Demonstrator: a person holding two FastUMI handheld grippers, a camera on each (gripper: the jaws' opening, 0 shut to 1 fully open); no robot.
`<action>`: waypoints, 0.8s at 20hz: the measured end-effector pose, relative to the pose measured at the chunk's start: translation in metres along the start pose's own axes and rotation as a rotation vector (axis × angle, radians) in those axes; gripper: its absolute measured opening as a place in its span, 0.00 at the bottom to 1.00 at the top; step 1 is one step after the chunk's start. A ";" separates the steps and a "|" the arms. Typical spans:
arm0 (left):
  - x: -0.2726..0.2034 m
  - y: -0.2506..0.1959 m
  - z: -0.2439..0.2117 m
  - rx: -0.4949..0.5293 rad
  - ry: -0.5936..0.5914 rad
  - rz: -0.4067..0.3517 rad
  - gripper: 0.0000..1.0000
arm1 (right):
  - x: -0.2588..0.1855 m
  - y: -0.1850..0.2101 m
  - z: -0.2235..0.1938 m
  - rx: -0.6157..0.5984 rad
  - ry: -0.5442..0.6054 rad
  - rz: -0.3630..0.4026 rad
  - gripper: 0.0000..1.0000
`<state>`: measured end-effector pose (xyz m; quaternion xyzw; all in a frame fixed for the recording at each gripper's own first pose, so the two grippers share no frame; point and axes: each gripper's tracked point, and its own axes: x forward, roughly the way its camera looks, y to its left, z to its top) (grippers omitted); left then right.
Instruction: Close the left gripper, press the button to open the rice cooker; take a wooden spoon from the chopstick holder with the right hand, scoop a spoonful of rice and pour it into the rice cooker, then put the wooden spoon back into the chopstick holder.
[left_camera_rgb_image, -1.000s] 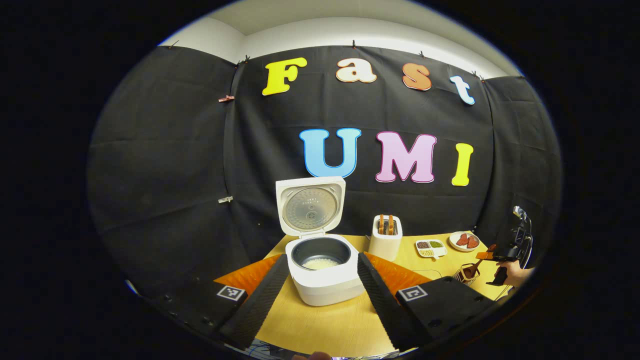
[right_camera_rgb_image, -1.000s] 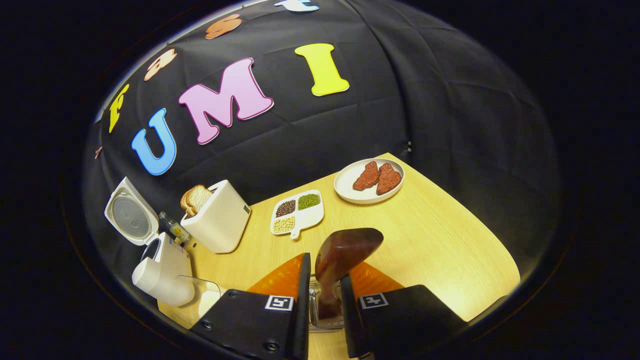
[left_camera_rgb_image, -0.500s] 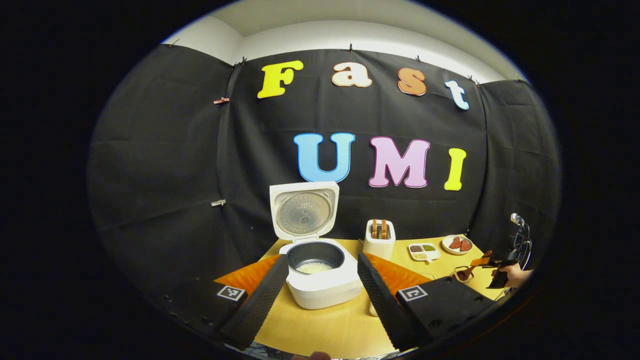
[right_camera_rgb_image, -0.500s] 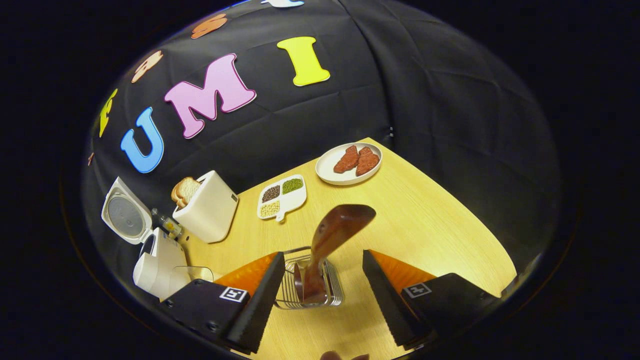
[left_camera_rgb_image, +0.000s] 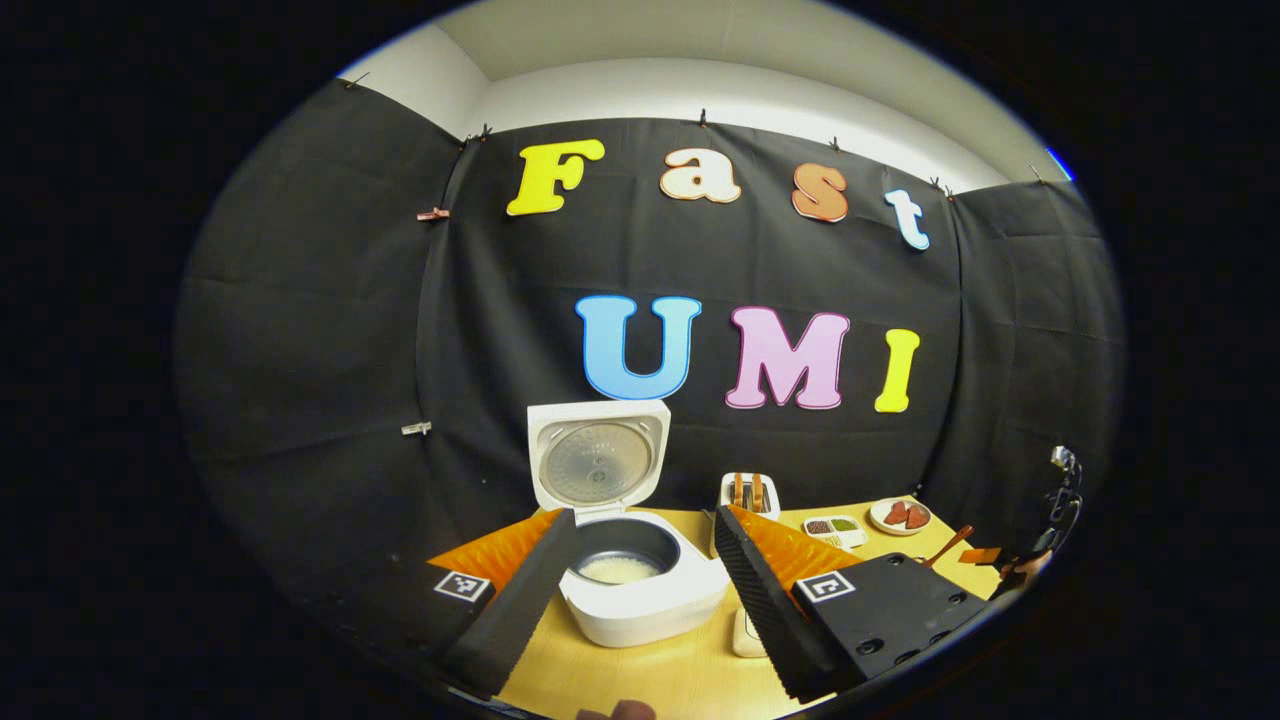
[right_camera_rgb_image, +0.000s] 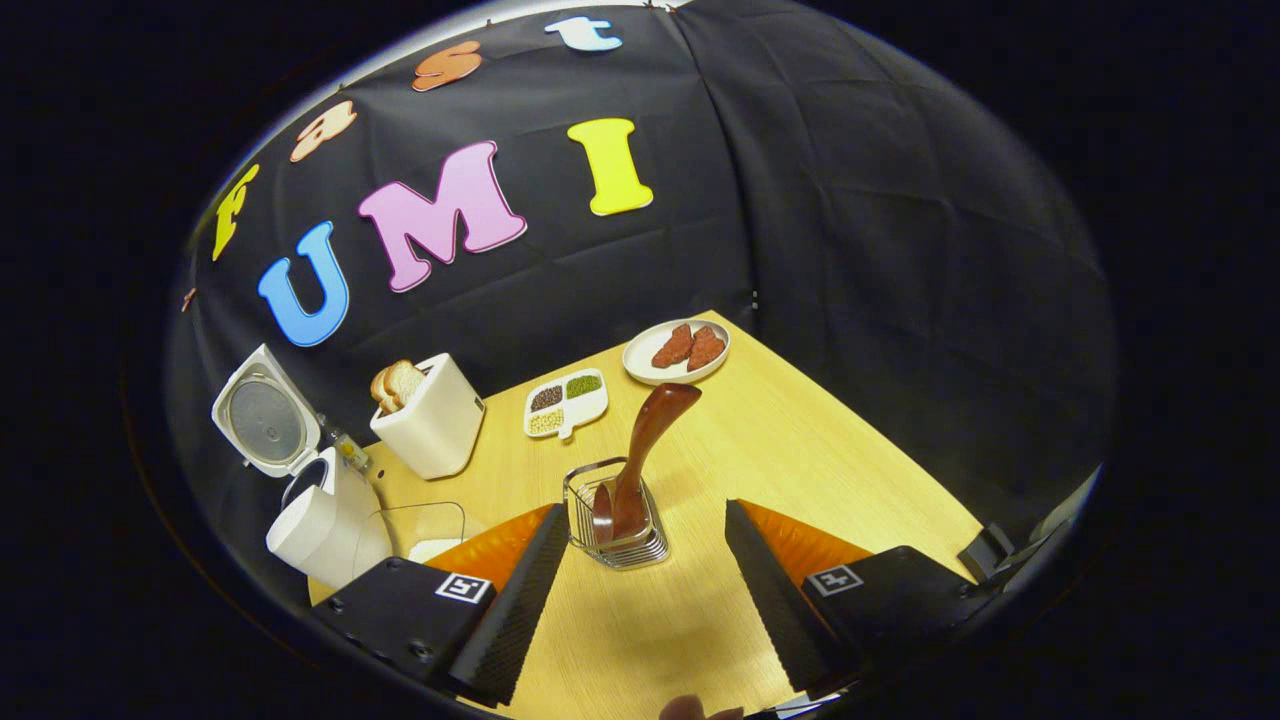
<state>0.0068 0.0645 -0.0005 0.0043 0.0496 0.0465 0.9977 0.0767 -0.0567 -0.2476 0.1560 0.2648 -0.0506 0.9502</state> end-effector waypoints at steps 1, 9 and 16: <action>0.006 0.003 0.007 0.005 -0.016 -0.005 0.95 | -0.012 0.003 0.007 -0.012 -0.025 -0.003 0.98; 0.090 0.003 0.075 0.018 -0.176 -0.042 0.95 | -0.078 0.035 0.051 -0.095 -0.160 0.011 0.98; 0.199 0.033 0.115 0.033 -0.251 0.079 0.95 | -0.111 0.040 0.067 -0.176 -0.216 -0.027 0.98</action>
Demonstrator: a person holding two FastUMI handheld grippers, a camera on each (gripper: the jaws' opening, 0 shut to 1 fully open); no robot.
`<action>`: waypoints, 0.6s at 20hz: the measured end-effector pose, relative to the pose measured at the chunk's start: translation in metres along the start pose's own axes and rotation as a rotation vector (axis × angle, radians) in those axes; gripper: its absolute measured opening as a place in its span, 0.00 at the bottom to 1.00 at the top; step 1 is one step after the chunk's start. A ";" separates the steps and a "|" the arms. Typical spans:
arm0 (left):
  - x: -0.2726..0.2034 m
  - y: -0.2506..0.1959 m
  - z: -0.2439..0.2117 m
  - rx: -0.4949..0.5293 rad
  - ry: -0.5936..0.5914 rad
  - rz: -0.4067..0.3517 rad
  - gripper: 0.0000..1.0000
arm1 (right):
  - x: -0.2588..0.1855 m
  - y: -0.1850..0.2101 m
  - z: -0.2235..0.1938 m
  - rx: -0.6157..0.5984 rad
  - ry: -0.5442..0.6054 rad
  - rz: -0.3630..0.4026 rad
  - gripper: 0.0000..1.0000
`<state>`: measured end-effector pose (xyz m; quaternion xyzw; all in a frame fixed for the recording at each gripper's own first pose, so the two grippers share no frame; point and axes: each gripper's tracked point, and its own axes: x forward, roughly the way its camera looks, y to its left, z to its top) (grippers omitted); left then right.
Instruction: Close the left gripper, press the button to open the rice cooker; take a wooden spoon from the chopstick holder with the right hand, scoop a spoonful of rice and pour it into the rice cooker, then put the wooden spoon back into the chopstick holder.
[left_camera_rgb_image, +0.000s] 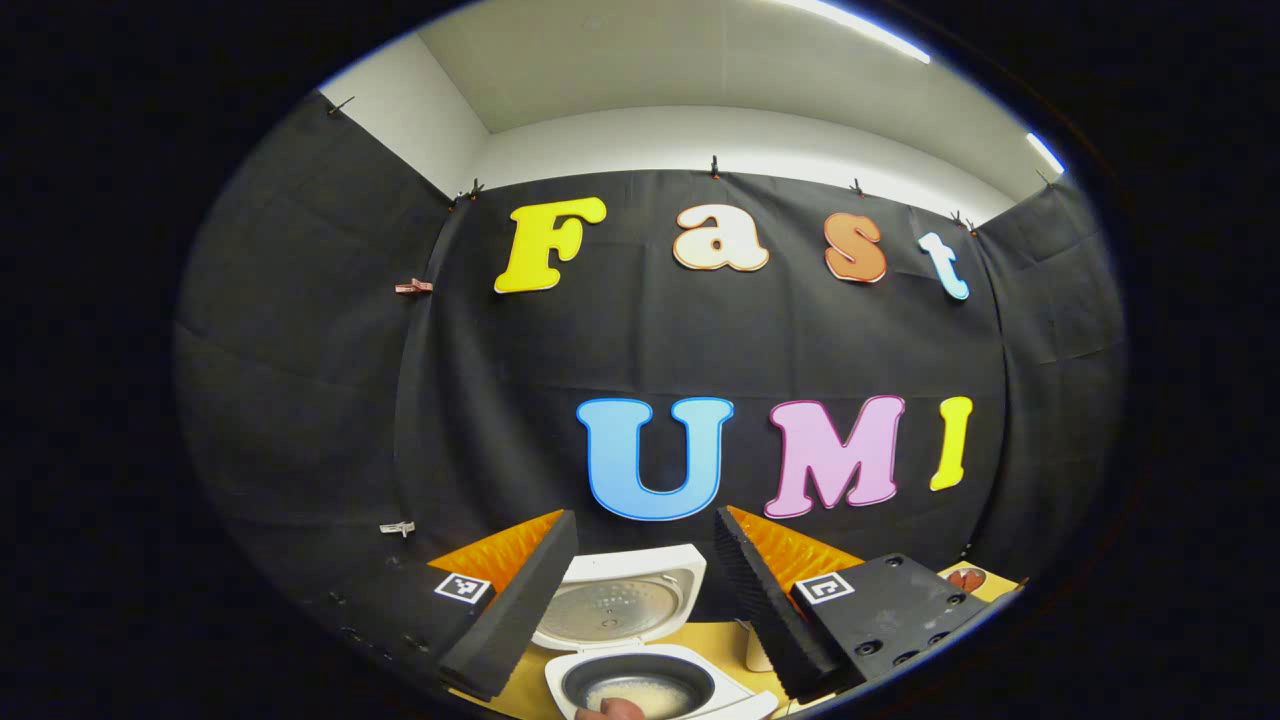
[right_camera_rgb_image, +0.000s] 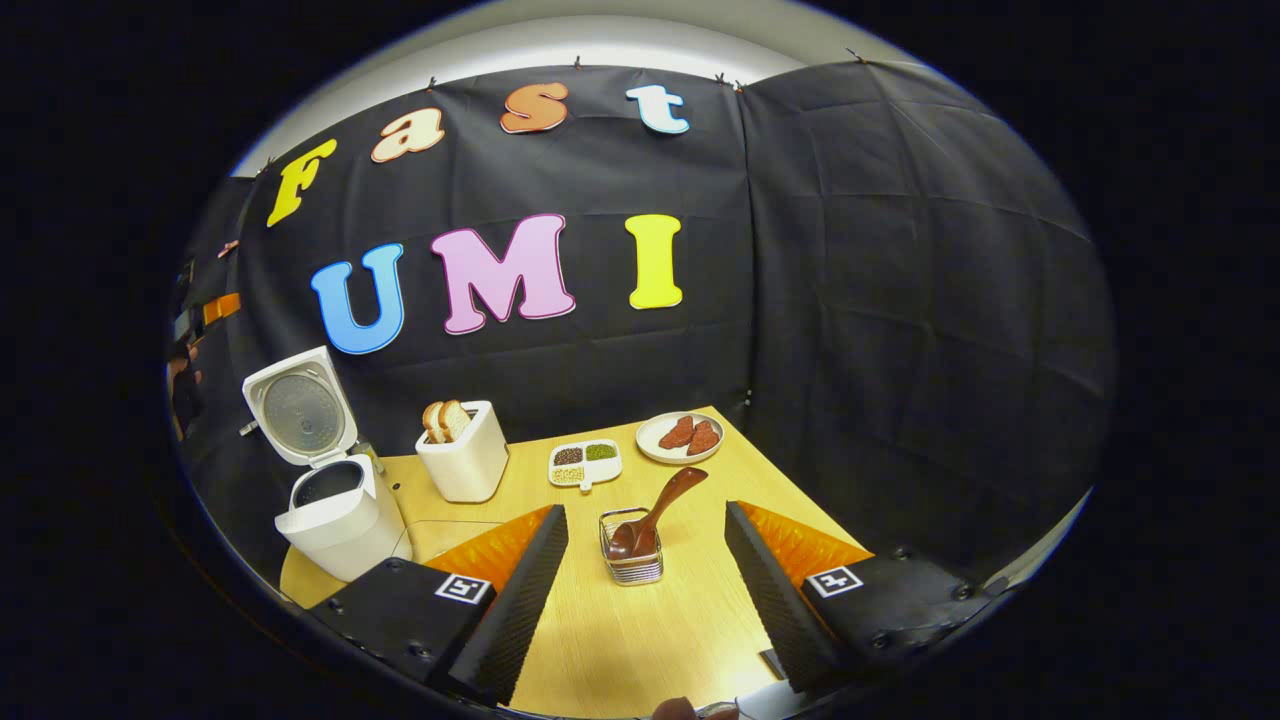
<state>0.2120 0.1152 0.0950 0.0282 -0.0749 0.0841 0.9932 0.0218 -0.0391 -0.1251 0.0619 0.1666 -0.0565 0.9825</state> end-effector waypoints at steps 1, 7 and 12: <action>0.016 0.002 -0.003 -0.002 0.005 0.009 0.97 | -0.002 -0.002 0.005 -0.009 -0.009 -0.010 0.98; 0.098 0.018 -0.046 0.027 0.051 0.073 0.95 | -0.013 -0.010 0.013 0.021 -0.036 -0.089 0.98; 0.154 0.039 -0.094 0.017 0.119 0.123 0.95 | -0.019 -0.019 0.003 0.031 -0.016 -0.146 0.99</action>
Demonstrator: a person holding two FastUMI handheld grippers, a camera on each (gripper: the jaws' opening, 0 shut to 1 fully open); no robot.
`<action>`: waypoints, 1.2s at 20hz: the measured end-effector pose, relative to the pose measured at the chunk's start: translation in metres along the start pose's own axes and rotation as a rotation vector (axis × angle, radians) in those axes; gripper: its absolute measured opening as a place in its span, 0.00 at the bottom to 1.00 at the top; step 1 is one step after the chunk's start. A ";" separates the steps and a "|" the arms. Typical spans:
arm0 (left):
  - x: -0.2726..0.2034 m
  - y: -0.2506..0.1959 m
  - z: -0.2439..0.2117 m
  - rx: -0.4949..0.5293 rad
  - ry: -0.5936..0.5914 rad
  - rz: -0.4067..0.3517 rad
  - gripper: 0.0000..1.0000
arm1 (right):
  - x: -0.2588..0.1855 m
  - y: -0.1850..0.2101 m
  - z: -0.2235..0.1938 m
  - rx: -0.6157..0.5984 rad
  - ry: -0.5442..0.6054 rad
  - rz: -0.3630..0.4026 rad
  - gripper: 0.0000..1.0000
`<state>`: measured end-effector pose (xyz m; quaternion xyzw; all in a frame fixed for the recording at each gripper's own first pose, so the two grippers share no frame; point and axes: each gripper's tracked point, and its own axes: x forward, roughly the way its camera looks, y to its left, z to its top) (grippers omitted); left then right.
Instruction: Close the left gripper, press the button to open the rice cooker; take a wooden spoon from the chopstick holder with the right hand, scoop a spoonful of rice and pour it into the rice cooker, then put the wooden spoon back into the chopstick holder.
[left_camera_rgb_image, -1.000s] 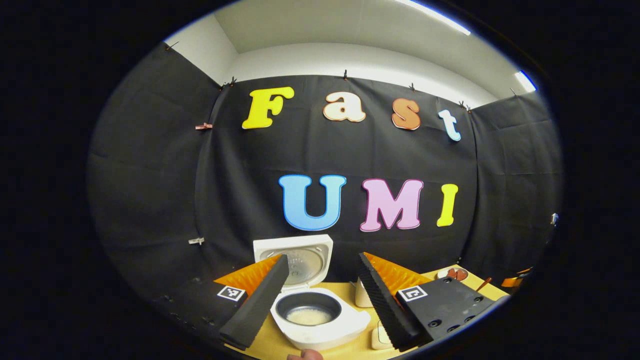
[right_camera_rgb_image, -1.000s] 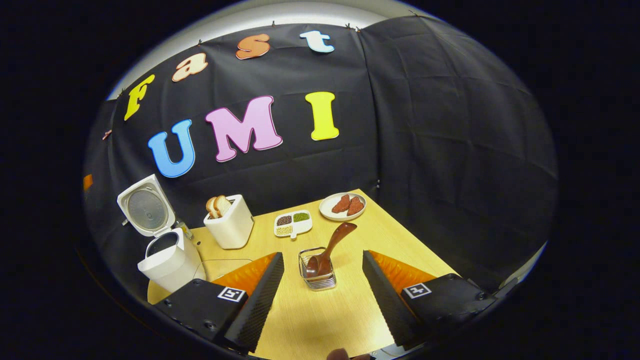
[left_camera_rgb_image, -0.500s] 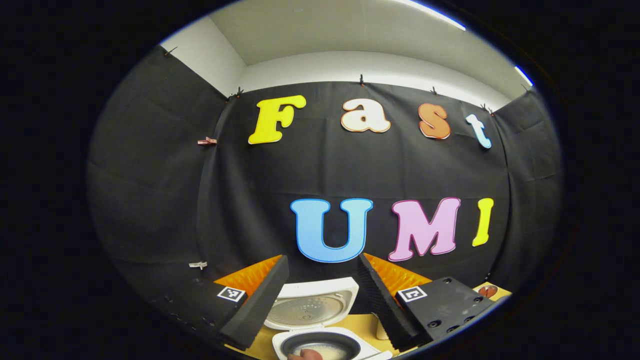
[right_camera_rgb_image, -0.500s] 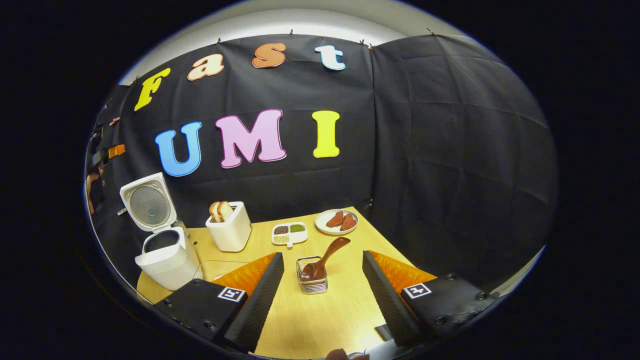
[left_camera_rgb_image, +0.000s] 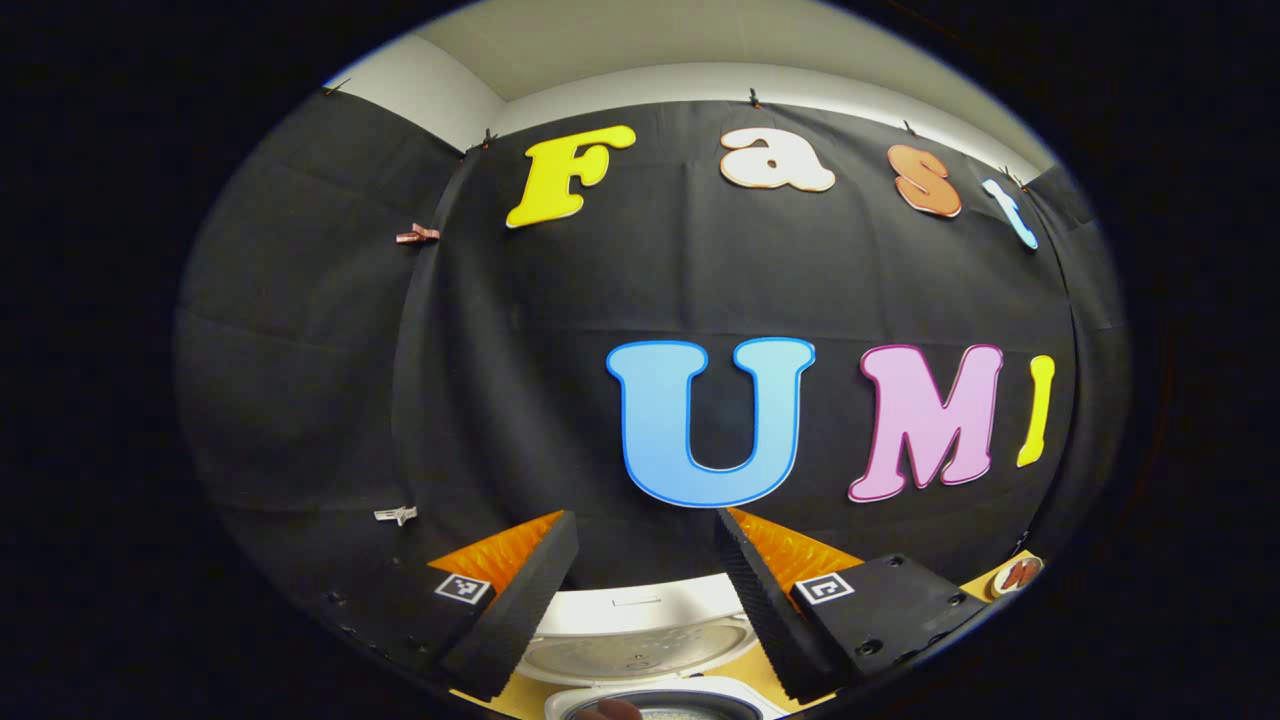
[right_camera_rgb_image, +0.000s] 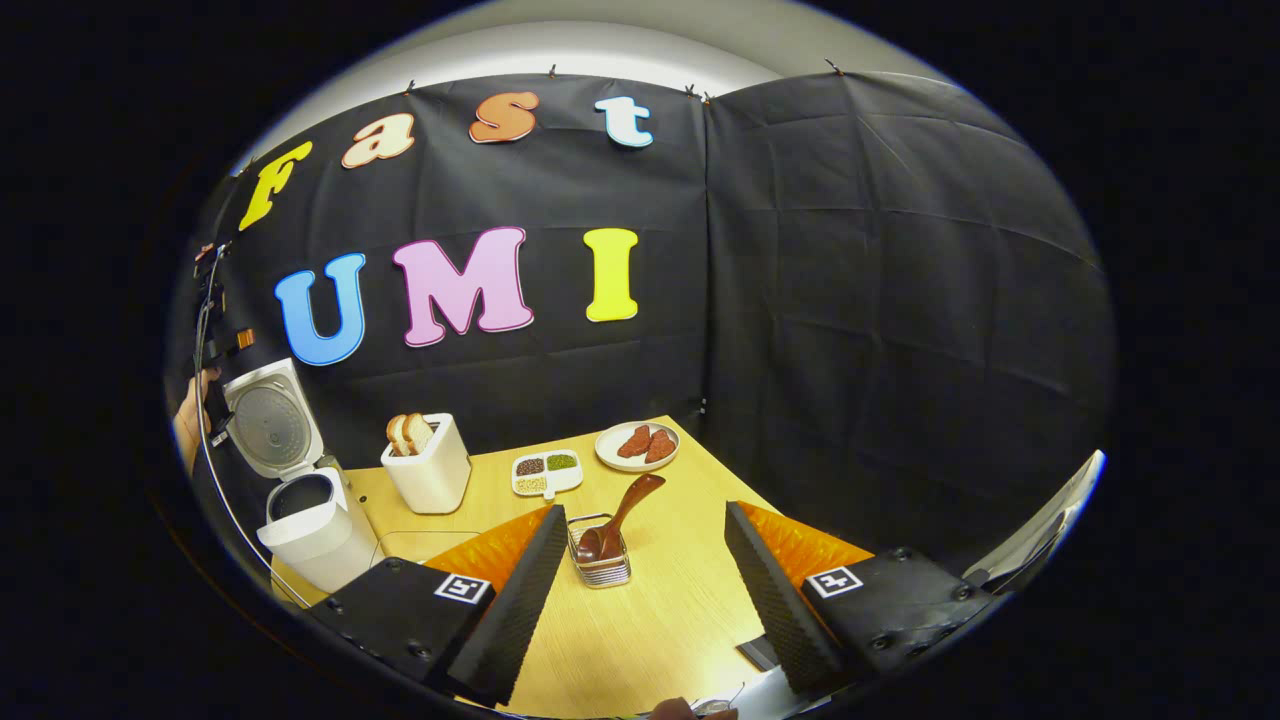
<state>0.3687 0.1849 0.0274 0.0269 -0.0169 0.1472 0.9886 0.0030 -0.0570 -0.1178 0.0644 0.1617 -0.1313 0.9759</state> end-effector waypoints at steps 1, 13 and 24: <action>0.012 0.001 -0.007 0.008 0.015 0.000 0.95 | -0.002 -0.002 -0.001 0.006 0.003 -0.010 0.99; 0.007 -0.003 -0.063 -0.009 0.201 0.029 0.98 | -0.017 -0.016 -0.016 0.048 0.025 -0.029 0.99; -0.123 -0.039 -0.139 -0.050 0.372 0.073 0.98 | -0.037 -0.021 -0.015 0.014 0.039 0.055 0.99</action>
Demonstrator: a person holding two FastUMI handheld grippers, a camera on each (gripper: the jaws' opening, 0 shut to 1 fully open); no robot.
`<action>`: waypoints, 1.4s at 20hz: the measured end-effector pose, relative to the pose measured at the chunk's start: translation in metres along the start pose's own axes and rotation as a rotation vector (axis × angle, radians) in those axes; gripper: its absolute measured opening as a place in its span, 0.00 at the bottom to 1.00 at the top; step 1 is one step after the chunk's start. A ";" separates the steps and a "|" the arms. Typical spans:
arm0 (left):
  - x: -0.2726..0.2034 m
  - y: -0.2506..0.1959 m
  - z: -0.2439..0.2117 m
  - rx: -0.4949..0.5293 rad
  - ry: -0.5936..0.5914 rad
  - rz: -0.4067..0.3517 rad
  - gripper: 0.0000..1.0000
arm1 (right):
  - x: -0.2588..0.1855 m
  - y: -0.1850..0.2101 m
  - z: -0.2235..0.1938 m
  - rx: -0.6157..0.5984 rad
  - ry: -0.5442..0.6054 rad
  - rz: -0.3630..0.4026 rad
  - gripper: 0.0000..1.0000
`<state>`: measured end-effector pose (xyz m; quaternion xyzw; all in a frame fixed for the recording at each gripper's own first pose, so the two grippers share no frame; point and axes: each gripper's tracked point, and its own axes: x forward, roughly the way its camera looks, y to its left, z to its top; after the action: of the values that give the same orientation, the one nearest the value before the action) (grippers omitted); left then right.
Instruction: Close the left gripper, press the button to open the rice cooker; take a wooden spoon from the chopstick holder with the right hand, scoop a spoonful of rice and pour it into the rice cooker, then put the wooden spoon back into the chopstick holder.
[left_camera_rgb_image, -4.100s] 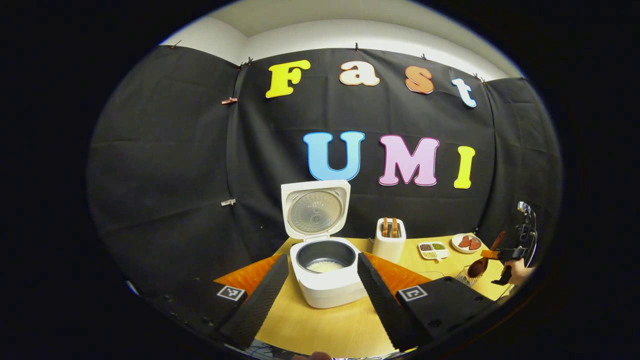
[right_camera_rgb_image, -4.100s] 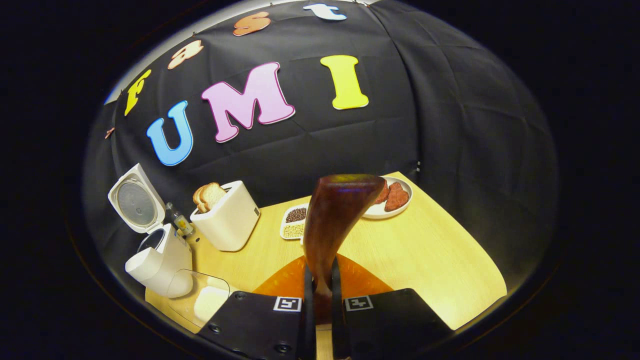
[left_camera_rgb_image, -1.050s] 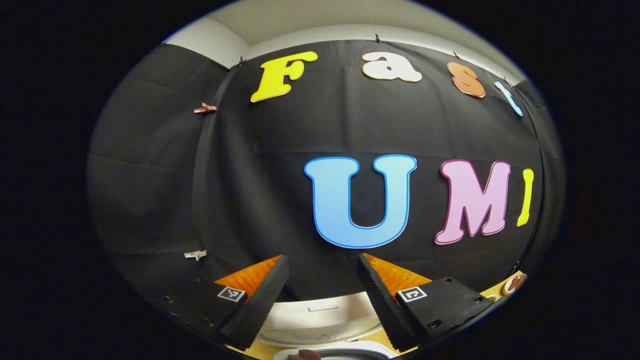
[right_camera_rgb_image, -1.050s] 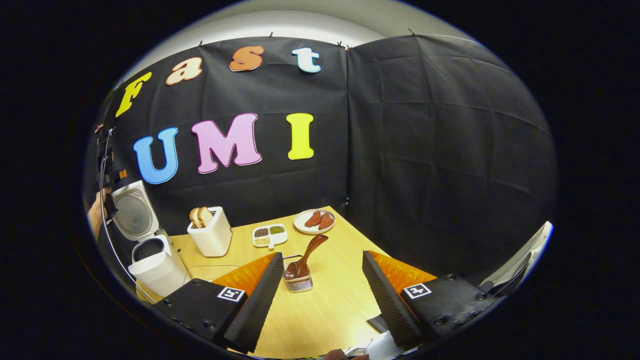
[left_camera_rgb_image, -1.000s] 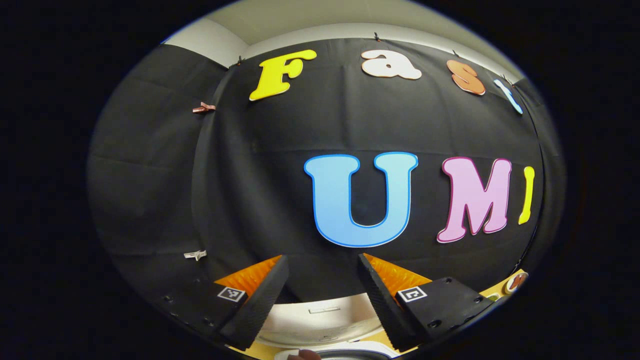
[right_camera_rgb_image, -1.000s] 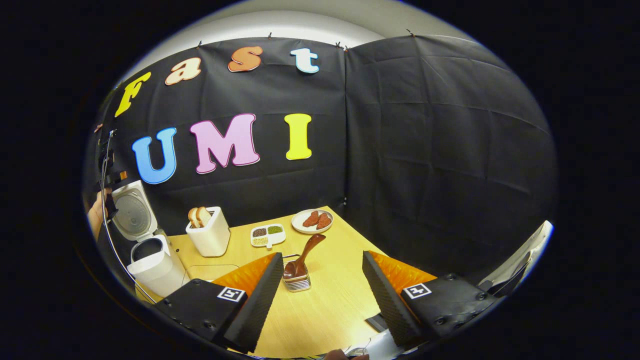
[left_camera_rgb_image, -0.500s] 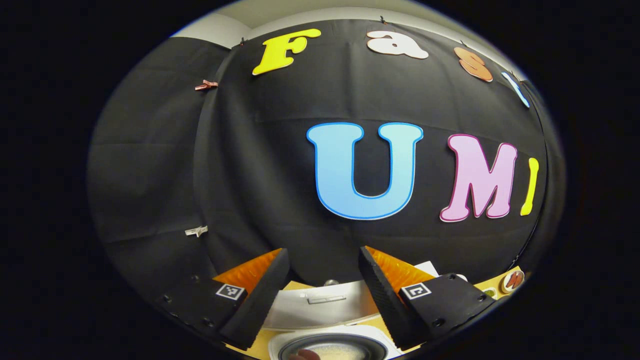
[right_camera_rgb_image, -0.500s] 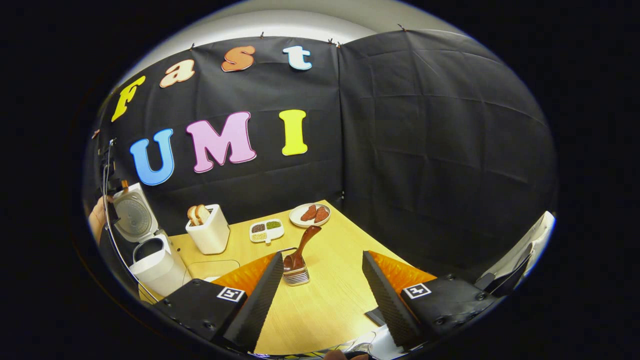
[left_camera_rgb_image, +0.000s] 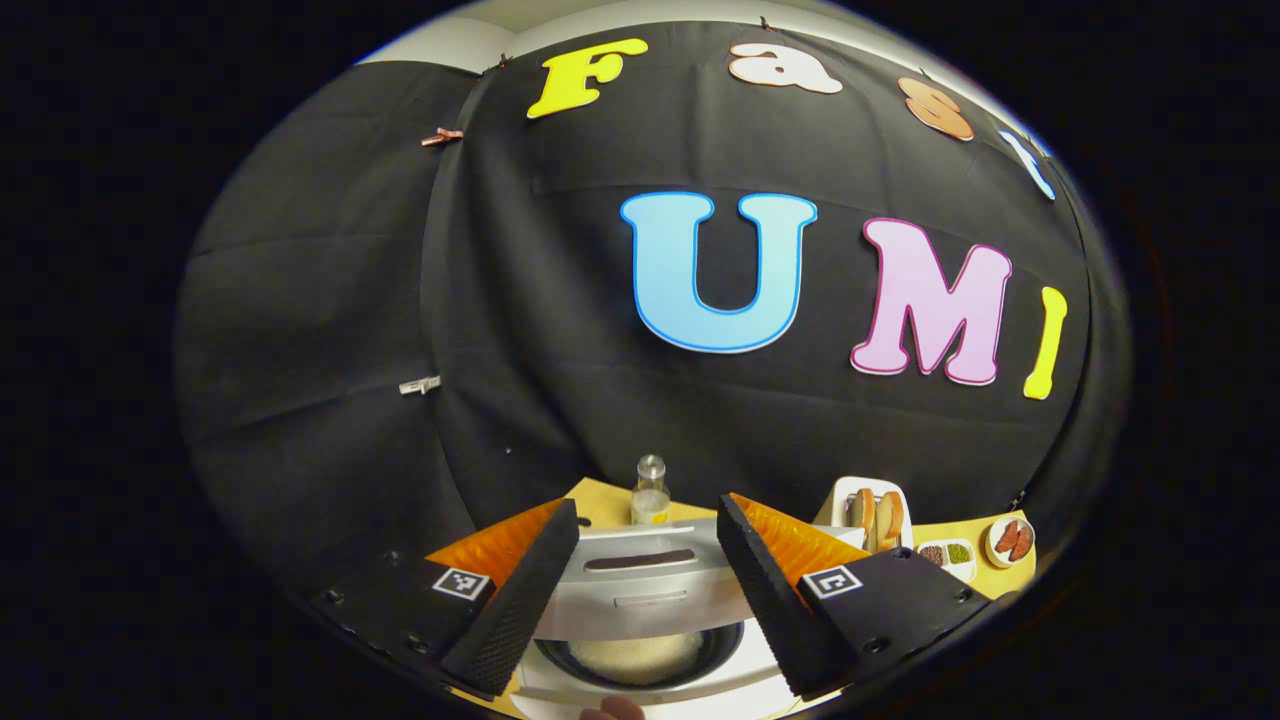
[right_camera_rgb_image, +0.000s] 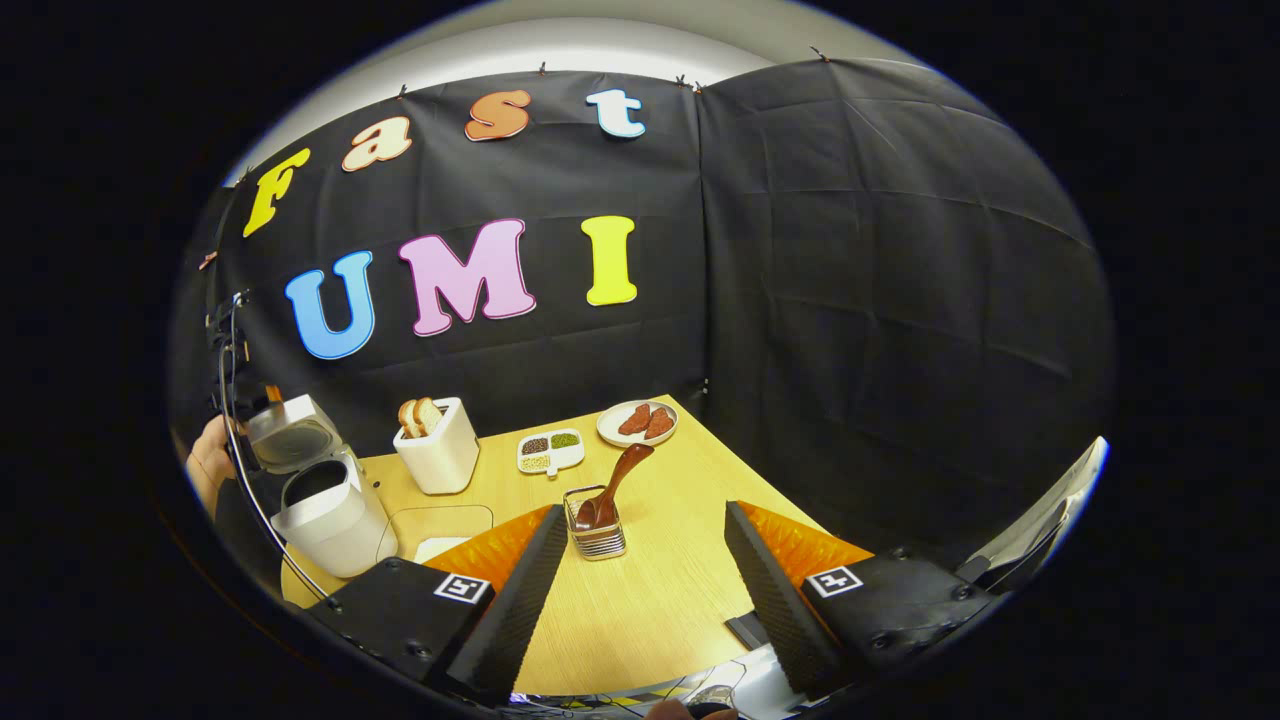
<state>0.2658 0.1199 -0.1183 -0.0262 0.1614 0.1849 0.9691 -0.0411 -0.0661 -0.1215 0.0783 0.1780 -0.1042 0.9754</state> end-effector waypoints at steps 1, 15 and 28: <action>-0.004 -0.002 -0.012 -0.005 0.020 0.004 0.98 | -0.002 -0.001 -0.001 -0.009 -0.001 0.000 0.99; -0.013 -0.004 -0.120 0.017 0.201 0.043 0.98 | -0.029 -0.018 -0.011 -0.028 0.012 0.016 0.99; -0.015 -0.001 -0.148 0.040 0.146 0.042 0.99 | -0.019 -0.019 -0.016 -0.006 0.032 0.023 0.99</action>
<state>0.2079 0.0972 -0.2535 -0.0169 0.2358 0.1997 0.9509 -0.0687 -0.0783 -0.1319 0.0789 0.1932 -0.0911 0.9737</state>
